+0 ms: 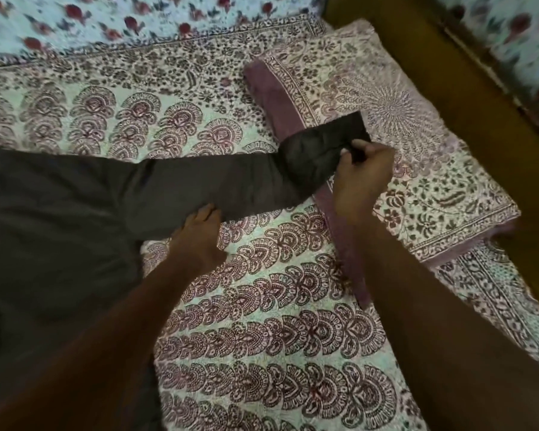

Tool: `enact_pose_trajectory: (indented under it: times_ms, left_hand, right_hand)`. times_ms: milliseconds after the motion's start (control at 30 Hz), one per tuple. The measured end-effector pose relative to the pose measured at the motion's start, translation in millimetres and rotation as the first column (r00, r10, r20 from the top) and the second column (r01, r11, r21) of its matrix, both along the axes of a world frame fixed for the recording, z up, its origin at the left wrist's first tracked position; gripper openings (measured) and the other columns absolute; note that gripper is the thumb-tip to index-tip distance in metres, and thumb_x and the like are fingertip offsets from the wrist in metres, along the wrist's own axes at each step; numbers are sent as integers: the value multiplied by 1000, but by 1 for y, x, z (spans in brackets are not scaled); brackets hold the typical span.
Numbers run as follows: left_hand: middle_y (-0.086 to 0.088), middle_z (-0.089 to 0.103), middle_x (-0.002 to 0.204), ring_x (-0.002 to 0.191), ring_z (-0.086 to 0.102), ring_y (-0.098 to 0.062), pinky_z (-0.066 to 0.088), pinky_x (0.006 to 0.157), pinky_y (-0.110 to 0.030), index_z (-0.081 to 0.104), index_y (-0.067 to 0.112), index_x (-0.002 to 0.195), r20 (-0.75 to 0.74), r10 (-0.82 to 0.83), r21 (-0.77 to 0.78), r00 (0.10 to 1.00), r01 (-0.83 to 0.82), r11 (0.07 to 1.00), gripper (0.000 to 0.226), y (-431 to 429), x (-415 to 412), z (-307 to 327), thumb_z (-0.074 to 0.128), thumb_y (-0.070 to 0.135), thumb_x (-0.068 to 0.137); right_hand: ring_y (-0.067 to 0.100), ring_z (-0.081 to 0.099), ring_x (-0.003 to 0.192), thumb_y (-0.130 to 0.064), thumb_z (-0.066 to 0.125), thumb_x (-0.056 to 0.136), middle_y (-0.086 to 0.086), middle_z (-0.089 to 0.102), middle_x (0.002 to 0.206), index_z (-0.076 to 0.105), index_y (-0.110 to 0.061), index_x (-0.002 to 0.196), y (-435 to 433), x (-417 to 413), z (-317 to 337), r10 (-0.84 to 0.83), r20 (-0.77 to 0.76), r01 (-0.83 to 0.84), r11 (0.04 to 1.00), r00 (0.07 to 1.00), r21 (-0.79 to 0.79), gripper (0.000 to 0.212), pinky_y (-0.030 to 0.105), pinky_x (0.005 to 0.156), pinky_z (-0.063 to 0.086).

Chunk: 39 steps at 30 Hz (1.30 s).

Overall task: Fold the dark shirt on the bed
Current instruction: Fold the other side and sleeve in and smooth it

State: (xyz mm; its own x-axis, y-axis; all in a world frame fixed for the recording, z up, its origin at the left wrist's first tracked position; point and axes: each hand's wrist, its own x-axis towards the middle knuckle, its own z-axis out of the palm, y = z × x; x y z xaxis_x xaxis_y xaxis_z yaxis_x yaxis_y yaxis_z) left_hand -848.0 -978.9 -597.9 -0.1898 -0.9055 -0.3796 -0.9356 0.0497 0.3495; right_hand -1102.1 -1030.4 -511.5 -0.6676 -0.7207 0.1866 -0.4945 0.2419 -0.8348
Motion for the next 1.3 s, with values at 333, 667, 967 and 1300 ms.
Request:
enact_pose_trajectory:
  times_ms: [333, 667, 967, 1300]
  left_hand:
    - [-17, 75, 110, 93, 72, -29, 61, 77, -40, 75, 9, 104, -589, 806, 799, -52, -190, 571, 39, 21, 44, 99, 69, 45, 91]
    - [-7, 80, 109, 100, 78, -17, 62, 78, -26, 84, 14, 100, -694, 720, 690, -26, -309, 654, 28, 96, 226, 114, 68, 6, 79]
    - [-10, 79, 111, 102, 77, -20, 63, 82, -28, 75, 7, 117, -691, 722, 582, 29, -570, 580, 40, 163, 405, 138, 71, 4, 78]
    - [-17, 69, 103, 90, 67, -27, 62, 79, -37, 69, 9, 115, -610, 754, 160, 243, -894, 418, 36, 174, 585, 110, 78, -5, 84]
  right_hand:
    - [28, 58, 123, 13, 60, 81, 13, 59, 135, 71, -4, 125, 146, 141, -40, 838, -254, -872, 488, 483, -47, 48, 45, 98, 51]
    - [1, 69, 95, -69, 58, 91, -28, 63, 106, 30, -38, 153, 157, 266, -29, 355, 694, -569, 817, 626, 95, 75, 43, 89, 57]
    - [21, 68, 98, 3, 68, 92, 6, 70, 109, 55, -16, 138, 126, 391, -23, -124, 954, -127, 978, 271, 163, 52, 36, 73, 54]
    - [14, 61, 68, 14, 61, 91, 15, 68, 94, 59, -3, 131, 125, 483, -22, -135, 931, -71, 983, 340, 169, 44, 33, 75, 56]
